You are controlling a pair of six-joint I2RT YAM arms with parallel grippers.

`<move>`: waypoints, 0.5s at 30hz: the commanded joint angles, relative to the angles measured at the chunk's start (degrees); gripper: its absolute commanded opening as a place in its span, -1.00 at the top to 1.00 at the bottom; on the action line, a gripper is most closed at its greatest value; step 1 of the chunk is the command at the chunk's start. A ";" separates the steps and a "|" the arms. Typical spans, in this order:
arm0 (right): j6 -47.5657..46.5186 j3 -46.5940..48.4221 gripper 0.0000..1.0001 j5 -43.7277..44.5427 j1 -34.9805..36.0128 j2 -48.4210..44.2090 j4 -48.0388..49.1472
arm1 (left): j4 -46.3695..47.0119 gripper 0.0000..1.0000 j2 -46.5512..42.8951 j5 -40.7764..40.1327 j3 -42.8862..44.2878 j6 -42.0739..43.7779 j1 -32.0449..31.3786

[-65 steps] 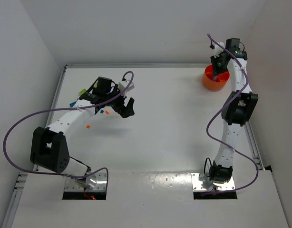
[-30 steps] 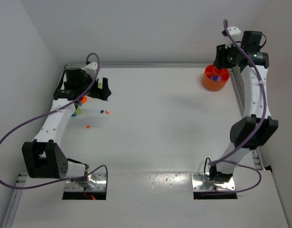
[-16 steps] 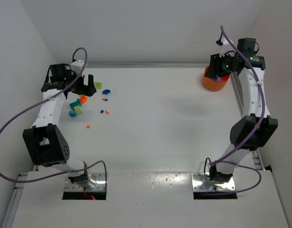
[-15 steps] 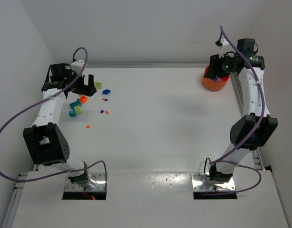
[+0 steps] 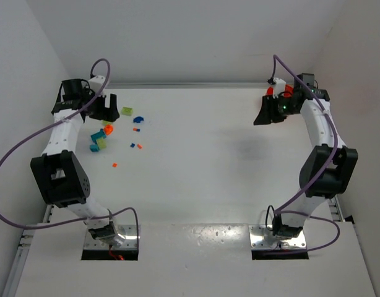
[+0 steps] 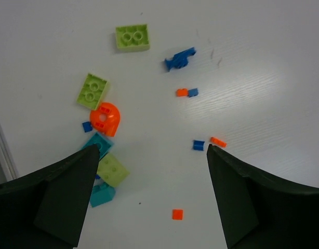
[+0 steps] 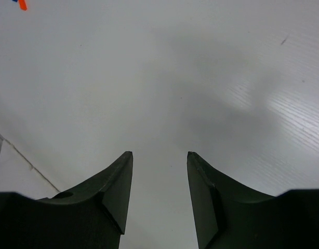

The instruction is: Sort the legos into containers by color

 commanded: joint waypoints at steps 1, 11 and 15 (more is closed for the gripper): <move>-0.35 -2.01 0.07 -4.14 0.80 -2.45 3.21 | -4.80 -0.79 3.19 -4.40 3.52 4.19 2.48; -0.88 1.57 0.07 -3.52 3.78 2.28 3.83 | -12.39 -0.53 14.71 -10.63 8.19 11.42 6.43; -0.88 4.74 0.07 -3.00 4.32 4.40 2.60 | -12.39 -0.51 16.91 -12.49 8.72 13.17 6.43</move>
